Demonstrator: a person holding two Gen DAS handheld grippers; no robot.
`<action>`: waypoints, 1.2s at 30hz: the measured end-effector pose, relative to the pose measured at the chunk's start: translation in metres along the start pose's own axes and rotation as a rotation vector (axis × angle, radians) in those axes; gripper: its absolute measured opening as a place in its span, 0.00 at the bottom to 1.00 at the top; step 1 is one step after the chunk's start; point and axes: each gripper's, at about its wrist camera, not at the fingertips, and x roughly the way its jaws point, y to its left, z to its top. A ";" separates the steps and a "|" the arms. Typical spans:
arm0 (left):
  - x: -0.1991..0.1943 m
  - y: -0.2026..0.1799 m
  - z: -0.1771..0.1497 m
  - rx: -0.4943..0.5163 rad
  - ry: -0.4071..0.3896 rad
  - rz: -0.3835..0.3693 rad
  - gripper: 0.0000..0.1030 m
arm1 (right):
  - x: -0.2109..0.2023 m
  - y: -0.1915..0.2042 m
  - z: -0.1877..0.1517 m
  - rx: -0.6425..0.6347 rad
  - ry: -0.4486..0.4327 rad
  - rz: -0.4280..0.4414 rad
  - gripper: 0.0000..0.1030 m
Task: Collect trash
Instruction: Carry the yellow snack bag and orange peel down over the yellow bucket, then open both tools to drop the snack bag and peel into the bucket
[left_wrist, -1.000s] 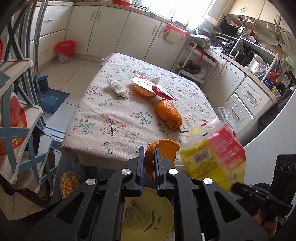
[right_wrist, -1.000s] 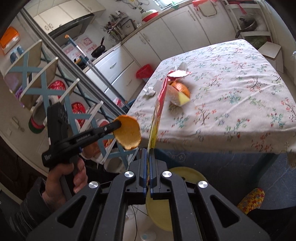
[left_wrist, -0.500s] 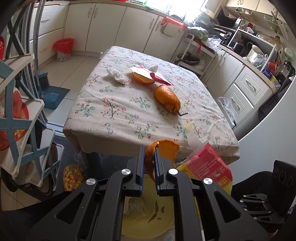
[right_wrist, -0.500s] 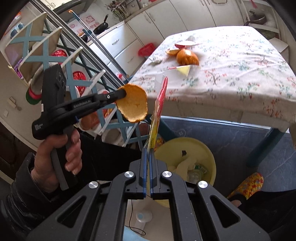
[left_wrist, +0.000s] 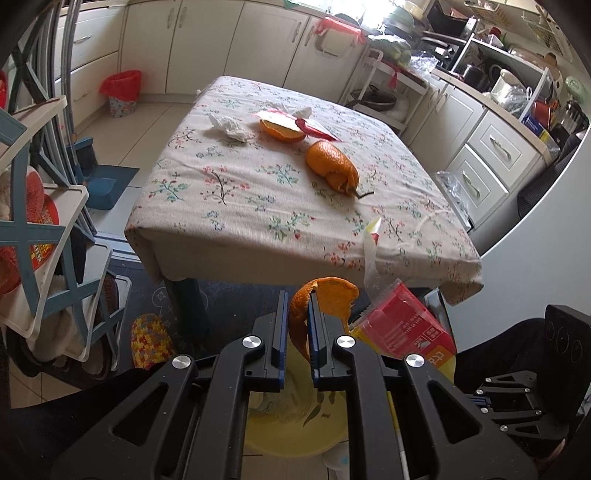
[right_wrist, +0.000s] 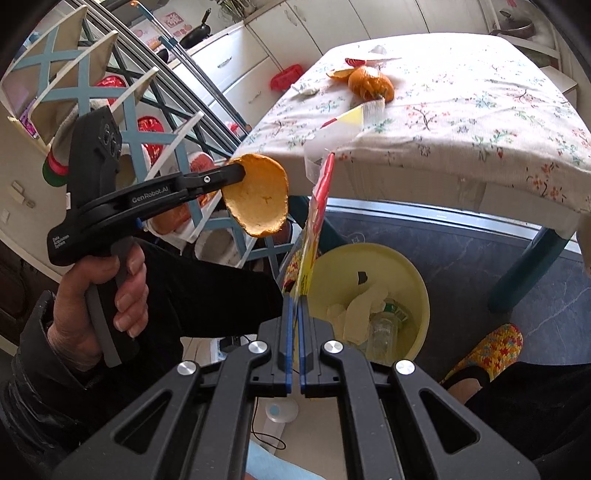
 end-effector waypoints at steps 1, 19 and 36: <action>0.001 -0.001 -0.001 0.006 0.007 0.002 0.09 | 0.001 0.000 -0.001 0.001 0.005 -0.002 0.03; 0.017 -0.014 -0.018 0.097 0.114 0.037 0.09 | 0.014 -0.003 -0.010 -0.001 0.093 -0.028 0.03; 0.027 -0.023 -0.029 0.155 0.191 0.048 0.09 | 0.029 -0.001 -0.015 -0.013 0.181 -0.060 0.06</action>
